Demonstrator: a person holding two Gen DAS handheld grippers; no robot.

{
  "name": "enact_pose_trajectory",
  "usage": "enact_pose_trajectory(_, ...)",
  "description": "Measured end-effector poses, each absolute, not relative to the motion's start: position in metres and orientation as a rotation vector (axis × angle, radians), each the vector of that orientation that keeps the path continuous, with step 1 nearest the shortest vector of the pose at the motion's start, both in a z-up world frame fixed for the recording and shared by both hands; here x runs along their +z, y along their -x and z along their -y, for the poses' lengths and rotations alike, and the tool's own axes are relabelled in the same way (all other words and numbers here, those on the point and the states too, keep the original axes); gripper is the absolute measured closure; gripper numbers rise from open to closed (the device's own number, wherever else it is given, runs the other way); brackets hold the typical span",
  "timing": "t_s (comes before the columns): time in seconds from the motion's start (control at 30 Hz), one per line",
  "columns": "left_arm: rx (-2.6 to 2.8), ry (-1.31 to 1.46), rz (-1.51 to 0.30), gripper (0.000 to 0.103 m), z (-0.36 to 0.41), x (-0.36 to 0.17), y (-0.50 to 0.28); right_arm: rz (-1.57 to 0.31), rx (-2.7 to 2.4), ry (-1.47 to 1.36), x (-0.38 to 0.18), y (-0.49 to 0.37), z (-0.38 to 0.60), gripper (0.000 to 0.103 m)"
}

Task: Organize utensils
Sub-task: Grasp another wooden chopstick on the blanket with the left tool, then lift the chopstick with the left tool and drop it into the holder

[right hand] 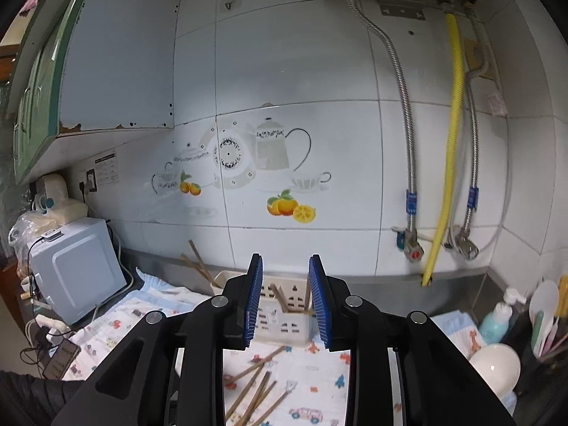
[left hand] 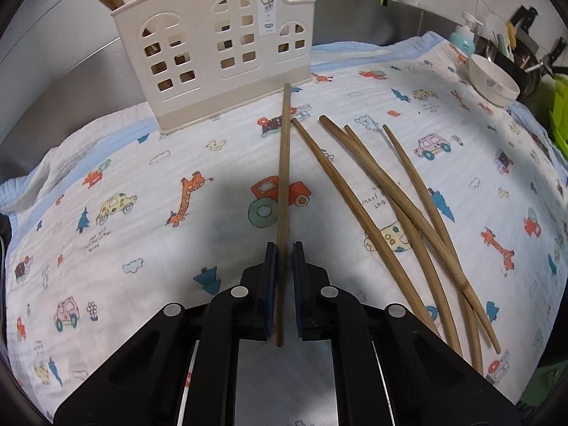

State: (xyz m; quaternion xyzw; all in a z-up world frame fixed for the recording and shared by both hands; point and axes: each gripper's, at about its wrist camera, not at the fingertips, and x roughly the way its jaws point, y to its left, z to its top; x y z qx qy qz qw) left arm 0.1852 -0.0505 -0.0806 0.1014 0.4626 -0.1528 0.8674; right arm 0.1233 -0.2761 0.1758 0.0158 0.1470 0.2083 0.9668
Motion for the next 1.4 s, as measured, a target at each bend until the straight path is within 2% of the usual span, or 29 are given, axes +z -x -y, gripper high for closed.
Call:
enact_pose_trajectory(0.2, -0.309, -0.189, -0.92, 0.099, 0.05, -0.063, -0.182, -0.314, 0.396, -0.061, 0.148, -0.098, 0.287, 0.076)
enact_pose_trajectory(0.63, -0.315, -0.066, -0.616, 0.099, 0.03, 0.048, -0.166, -0.391, 0.379, -0.121, 0.099, -0.082, 0.291, 0.076)
enact_pose_trajectory(0.93, -0.305, -0.04, -0.551, 0.099, 0.025, 0.09, -0.184, -0.426, 0.382, -0.107, 0.087, -0.088, 0.284, 0.076)
enact_pose_trajectory(1.4, -0.23, -0.049, -0.323, 0.099, 0.021, 0.199, -0.217, -0.457, 0.384, -0.109, 0.079, -0.102, 0.28, 0.076)
